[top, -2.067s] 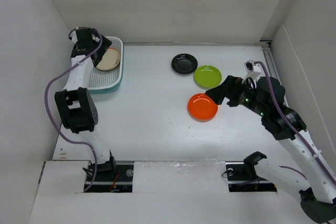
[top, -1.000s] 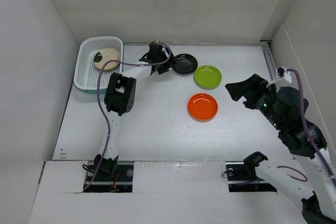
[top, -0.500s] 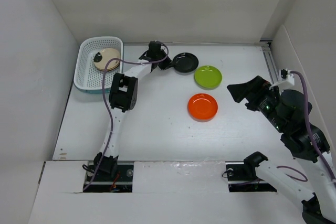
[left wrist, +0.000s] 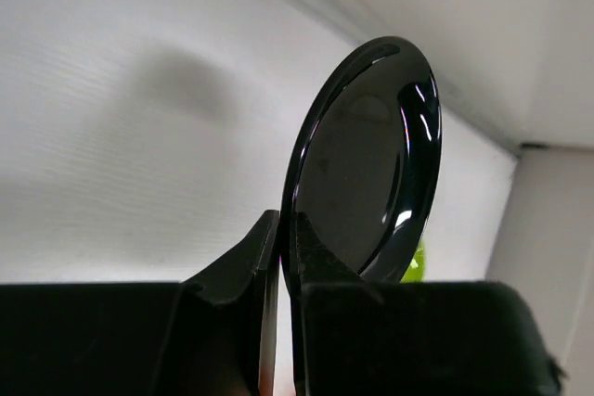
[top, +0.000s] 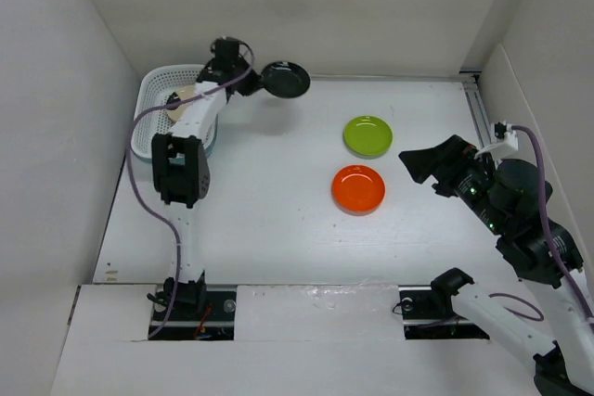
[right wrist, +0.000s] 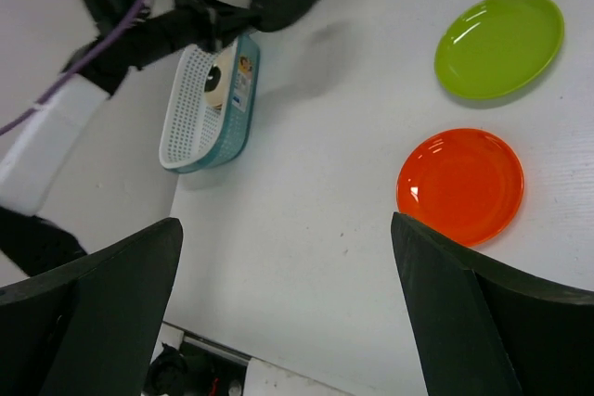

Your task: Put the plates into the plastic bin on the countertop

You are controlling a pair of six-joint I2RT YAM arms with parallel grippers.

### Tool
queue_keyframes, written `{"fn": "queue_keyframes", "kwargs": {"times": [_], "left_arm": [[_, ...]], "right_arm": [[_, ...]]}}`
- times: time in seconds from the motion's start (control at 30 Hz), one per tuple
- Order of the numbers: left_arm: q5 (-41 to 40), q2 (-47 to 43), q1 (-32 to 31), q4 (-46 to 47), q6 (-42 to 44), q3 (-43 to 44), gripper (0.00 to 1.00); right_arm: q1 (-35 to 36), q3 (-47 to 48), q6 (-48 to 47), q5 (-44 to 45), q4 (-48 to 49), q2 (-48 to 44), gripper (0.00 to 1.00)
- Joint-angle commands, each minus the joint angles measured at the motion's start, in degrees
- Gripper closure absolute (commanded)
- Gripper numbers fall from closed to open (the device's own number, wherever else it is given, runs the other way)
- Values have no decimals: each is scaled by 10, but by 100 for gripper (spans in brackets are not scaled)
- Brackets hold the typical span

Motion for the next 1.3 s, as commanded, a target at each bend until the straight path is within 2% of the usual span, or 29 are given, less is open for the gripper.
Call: {"fn": "queue_keyframes", "kwargs": {"times": [0.0, 0.03, 0.13, 0.17, 0.3, 0.4, 0.53, 0.8, 0.83, 0.9, 0.93, 0.97, 1.1, 1.2, 1.27], "left_arm": [[-54, -146, 54, -58, 22, 16, 100], [-29, -177, 97, -58, 17, -7, 100], [-17, -211, 161, -51, 12, -95, 100], [-10, -225, 201, -41, 12, -113, 100], [33, -237, 274, 20, 0, -193, 100], [51, -223, 297, 50, -2, -218, 100], [29, -174, 303, 24, 19, -176, 100], [15, -132, 303, 35, 6, -183, 100], [15, -132, 303, 35, 6, -177, 92], [15, -144, 303, 40, -2, -183, 65], [15, -151, 303, 40, -2, -183, 55], [10, -156, 303, 40, -8, -183, 38], [5, -185, 303, 25, -2, -149, 12], [-4, -242, 289, 37, 18, -149, 2], [-11, -273, 259, 44, 45, -155, 0]], "right_arm": [[-2, -6, 1, -19, 36, 0, 0], [-2, -6, 1, -26, 36, 0, 0], [-2, -12, -4, -32, 48, 0, 0], [-2, -12, -4, -39, 48, 0, 0], [-2, -12, -4, -54, 58, 5, 0], [-2, -23, -4, -68, 79, -2, 0], [-2, -37, -4, -79, 87, -9, 0], [-2, -37, -4, -79, 73, -14, 0], [-2, -37, -4, -79, 73, -19, 0], [-2, -37, -4, -74, 73, -27, 0], [-2, -37, -4, -74, 73, -35, 0], [-2, -37, -4, -68, 73, -40, 0], [-2, -37, -4, -76, 73, -40, 0], [-2, -37, -4, -83, 80, -35, 0], [-2, -42, -4, -83, 86, -35, 0]]}}
